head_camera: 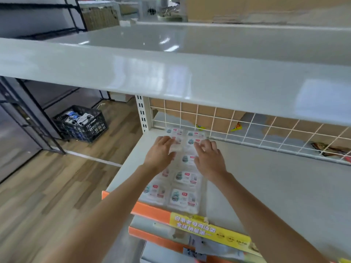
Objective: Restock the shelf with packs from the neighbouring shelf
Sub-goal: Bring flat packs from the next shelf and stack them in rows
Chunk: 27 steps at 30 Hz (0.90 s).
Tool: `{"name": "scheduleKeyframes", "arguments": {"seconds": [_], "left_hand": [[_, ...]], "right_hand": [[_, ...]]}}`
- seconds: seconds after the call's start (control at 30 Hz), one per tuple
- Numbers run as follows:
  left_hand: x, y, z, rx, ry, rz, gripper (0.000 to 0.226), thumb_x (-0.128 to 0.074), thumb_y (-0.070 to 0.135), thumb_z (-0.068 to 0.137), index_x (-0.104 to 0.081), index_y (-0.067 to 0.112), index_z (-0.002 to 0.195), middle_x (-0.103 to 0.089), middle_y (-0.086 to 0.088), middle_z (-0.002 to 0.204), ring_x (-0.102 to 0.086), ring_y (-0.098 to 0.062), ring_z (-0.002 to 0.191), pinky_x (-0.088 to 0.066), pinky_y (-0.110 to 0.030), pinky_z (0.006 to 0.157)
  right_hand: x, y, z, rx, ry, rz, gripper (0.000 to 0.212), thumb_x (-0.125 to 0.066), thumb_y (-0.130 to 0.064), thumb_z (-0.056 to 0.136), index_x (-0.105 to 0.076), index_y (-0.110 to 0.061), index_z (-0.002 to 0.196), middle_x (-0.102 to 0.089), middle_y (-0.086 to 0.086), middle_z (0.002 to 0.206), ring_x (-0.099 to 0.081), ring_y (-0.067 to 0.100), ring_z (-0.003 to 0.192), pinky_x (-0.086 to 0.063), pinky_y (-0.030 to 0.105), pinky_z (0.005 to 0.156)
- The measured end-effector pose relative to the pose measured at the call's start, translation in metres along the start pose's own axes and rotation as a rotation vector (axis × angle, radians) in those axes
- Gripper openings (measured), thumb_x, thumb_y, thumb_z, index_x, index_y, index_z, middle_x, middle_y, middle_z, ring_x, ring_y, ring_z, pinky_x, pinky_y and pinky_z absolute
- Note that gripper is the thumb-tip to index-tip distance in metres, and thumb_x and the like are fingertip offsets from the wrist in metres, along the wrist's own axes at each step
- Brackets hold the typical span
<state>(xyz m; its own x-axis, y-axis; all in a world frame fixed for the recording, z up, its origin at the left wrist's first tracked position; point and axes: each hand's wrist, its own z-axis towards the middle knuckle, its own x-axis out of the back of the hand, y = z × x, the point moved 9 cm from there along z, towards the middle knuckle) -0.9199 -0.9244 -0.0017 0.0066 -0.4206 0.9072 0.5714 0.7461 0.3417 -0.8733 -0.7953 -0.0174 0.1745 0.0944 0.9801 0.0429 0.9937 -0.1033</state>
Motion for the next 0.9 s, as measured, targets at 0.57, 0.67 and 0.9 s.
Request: {"name": "scheduleKeyframes", "arguments": {"seconds": [0.57, 0.67, 0.9], "left_hand": [[-0.019, 0.001, 0.028, -0.274, -0.207, 0.129, 0.044, -0.048, 0.029, 0.092, -0.044, 0.014, 0.134, -0.034, -0.008, 0.144, -0.028, -0.024, 0.134, -0.028, -0.035, 0.108], [-0.016, 0.028, 0.018, -0.412, -0.149, 0.075, 0.032, -0.049, 0.024, 0.091, -0.057, 0.014, 0.12, -0.053, -0.004, 0.123, -0.049, -0.021, 0.114, -0.036, -0.033, 0.097], [-0.045, 0.124, -0.005, -0.671, -0.267, -0.024, 0.021, -0.046, 0.02, 0.08, -0.063, 0.008, 0.082, -0.06, -0.01, 0.078, -0.06, -0.033, 0.074, -0.05, -0.036, 0.065]], "right_hand": [[0.0, -0.011, -0.003, -0.15, -0.133, 0.089, 0.045, -0.043, -0.025, 0.093, -0.034, -0.01, 0.135, -0.029, 0.009, 0.139, -0.027, 0.025, 0.126, -0.033, 0.04, 0.1], [0.01, -0.007, -0.027, -0.138, -0.12, 0.156, 0.033, -0.045, -0.016, 0.091, -0.049, -0.009, 0.122, -0.043, 0.008, 0.125, -0.04, 0.023, 0.116, -0.041, 0.036, 0.094], [0.028, 0.048, -0.108, -0.305, -0.12, 0.199, 0.031, -0.043, -0.013, 0.09, -0.055, -0.015, 0.119, -0.055, 0.006, 0.114, -0.056, 0.027, 0.101, -0.044, 0.032, 0.082]]}}
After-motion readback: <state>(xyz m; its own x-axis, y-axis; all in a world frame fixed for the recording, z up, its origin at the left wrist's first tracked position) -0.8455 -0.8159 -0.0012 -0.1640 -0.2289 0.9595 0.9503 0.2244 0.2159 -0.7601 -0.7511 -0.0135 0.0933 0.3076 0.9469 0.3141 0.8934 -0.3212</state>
